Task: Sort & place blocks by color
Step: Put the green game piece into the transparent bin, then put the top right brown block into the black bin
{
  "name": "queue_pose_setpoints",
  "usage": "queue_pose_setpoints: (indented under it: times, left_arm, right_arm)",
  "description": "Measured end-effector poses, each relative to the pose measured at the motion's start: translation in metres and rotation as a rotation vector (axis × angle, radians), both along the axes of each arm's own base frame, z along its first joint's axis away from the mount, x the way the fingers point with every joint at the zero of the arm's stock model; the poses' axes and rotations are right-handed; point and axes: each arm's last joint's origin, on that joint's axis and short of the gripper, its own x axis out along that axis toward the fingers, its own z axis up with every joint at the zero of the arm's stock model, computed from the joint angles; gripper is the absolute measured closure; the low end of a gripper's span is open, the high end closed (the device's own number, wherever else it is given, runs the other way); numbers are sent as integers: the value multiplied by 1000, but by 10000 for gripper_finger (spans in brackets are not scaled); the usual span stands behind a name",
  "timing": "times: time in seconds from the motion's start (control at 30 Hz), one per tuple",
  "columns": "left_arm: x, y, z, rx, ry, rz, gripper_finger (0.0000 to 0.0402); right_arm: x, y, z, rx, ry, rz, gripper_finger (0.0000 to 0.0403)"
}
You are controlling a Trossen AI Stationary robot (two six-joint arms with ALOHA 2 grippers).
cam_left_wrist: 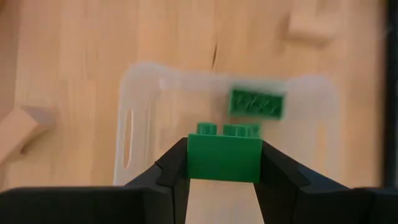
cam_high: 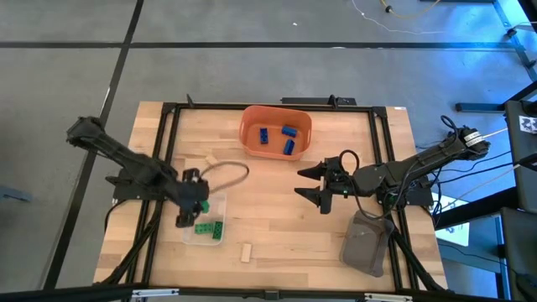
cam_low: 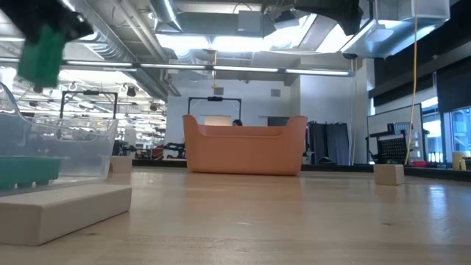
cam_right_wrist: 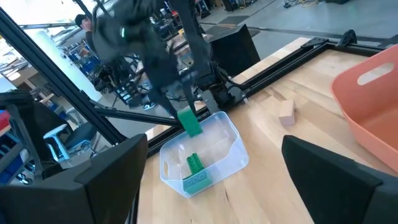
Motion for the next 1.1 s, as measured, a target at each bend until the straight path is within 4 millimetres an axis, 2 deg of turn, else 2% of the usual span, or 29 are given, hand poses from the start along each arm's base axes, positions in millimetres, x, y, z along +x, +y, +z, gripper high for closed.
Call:
queue_pose_setpoints:
  times: [0.13, 0.3, 0.43, 0.63, 0.77, 0.87, 1.0, 1.1]
  left_arm:
    - [3, -13, -30, 105, 55, -21, 275]
    - [6, -16, -60, 156, 145, -10, 275]
    - [5, -15, -72, 188, 184, -4, 236]
    - [8, -6, -75, 168, 197, 66, 175]
    - [10, 0, -66, 122, 184, 79, 153]
    - [16, 3, -49, 81, 131, 77, 144]
    - [24, 10, -5, 52, -54, 84, 142]
    - [31, 21, 34, 78, -309, 133, 141]
  right_arm:
    - [0, 0, 0, -1, 3, 0, 31]
    - [0, 0, -1, -3, 7, 0, 31]
    - [0, 0, -1, -3, 8, 0, 31]
    - [0, 0, -1, -3, 8, 0, 31]
    - [0, 0, -1, -3, 8, 0, 31]
    - [0, 0, -1, 0, 8, 0, 31]
    - [0, 0, -1, 50, 2, -8, 31]
    - [1, -3, 1, 87, -24, -23, 31]
